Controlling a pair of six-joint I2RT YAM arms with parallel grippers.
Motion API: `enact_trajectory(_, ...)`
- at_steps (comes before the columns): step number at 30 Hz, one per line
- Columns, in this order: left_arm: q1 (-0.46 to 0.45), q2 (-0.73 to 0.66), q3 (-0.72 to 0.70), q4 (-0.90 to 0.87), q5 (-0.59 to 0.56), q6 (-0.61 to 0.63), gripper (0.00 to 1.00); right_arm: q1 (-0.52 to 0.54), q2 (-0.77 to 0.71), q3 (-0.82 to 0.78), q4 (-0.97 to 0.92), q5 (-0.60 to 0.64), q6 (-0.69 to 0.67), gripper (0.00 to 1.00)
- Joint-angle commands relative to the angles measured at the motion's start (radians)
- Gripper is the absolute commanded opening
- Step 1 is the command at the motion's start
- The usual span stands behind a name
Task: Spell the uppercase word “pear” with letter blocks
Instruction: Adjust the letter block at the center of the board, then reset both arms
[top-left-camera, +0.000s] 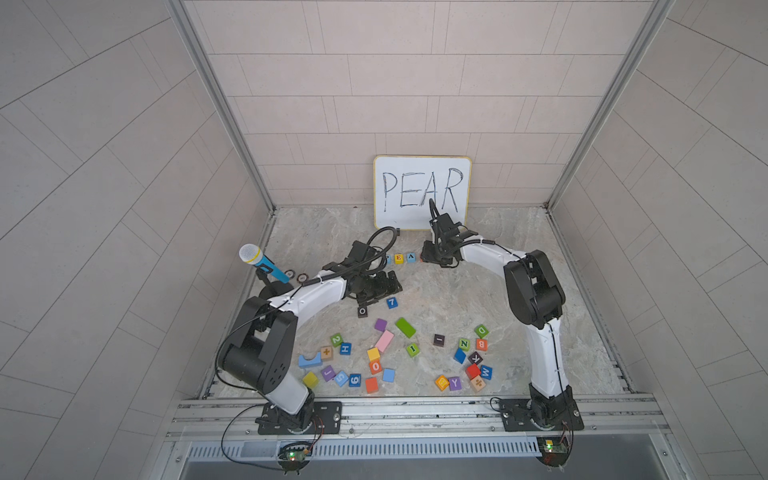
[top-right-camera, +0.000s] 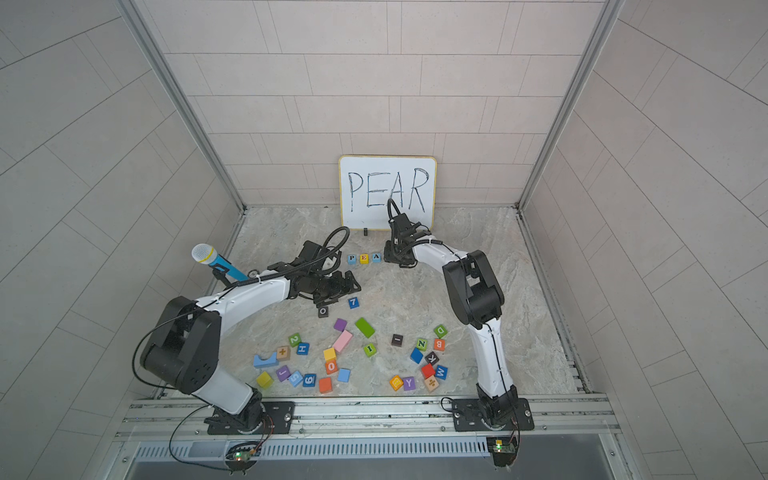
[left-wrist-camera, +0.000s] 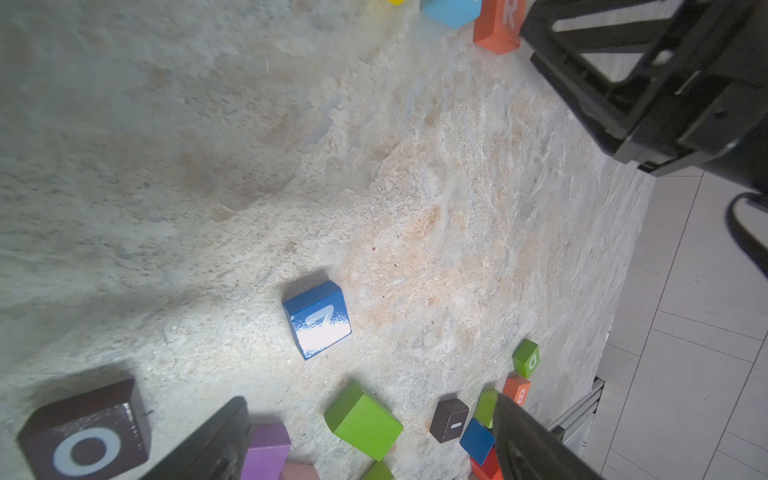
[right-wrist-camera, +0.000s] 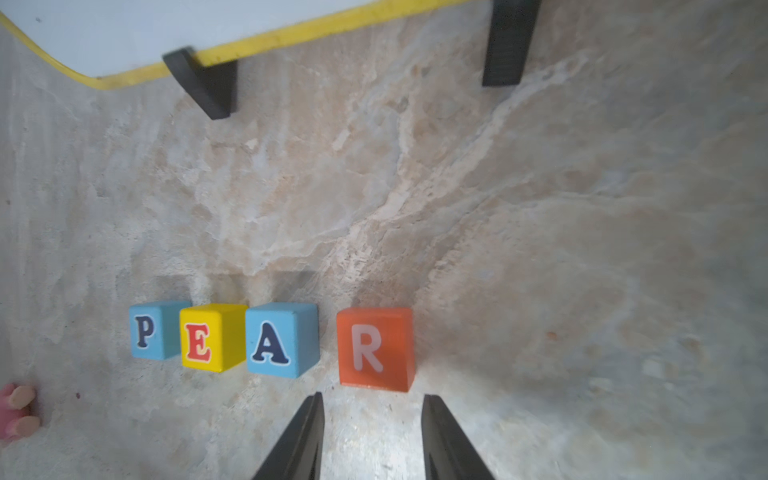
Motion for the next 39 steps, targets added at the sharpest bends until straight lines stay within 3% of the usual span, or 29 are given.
enact_trajectory(1,0.005,-0.056,0.027,-0.084,-0.061,0.059,0.95,-0.003,-0.124,-0.045,-0.019,0.077,-0.046,0.44)
enact_trajectory(11,0.005,-0.221,0.141,-0.287,-0.366,0.229,0.95,-0.057,-0.414,-0.348,0.085,0.265,-0.15,0.48)
enact_trajectory(12,0.005,-0.241,0.14,-0.28,-0.401,0.241,0.95,-0.067,-0.443,-0.371,0.086,0.278,-0.147,0.55)
enact_trajectory(14,0.006,-0.283,0.126,-0.239,-0.49,0.259,0.96,-0.074,-0.498,-0.41,0.098,0.31,-0.175,0.64)
enact_trajectory(17,0.009,-0.343,0.049,-0.125,-0.661,0.289,0.98,-0.075,-0.593,-0.513,0.184,0.448,-0.275,0.66)
enact_trajectory(21,0.03,-0.42,-0.186,0.163,-0.918,0.341,0.88,-0.076,-0.728,-0.818,0.592,0.667,-0.476,0.67)
enact_trajectory(23,0.089,-0.442,-0.253,0.237,-0.886,0.356,0.87,-0.077,-0.782,-0.986,0.853,0.721,-0.572,0.67)
enact_trajectory(25,0.141,-0.438,-0.262,0.24,-0.856,0.357,0.87,-0.083,-0.816,-1.092,0.989,0.72,-0.648,0.66)
enact_trajectory(29,0.149,-0.396,-0.238,0.228,-0.886,0.407,0.85,-0.103,-0.812,-1.118,0.979,0.721,-0.693,0.67)
enact_trajectory(35,0.149,-0.365,-0.261,0.284,-0.906,0.448,0.82,-0.147,-0.723,-1.184,1.133,0.757,-0.753,0.67)
enact_trajectory(39,0.15,-0.355,-0.344,0.456,-0.931,0.549,0.81,-0.235,-0.645,-1.235,1.267,0.672,-0.664,0.67)
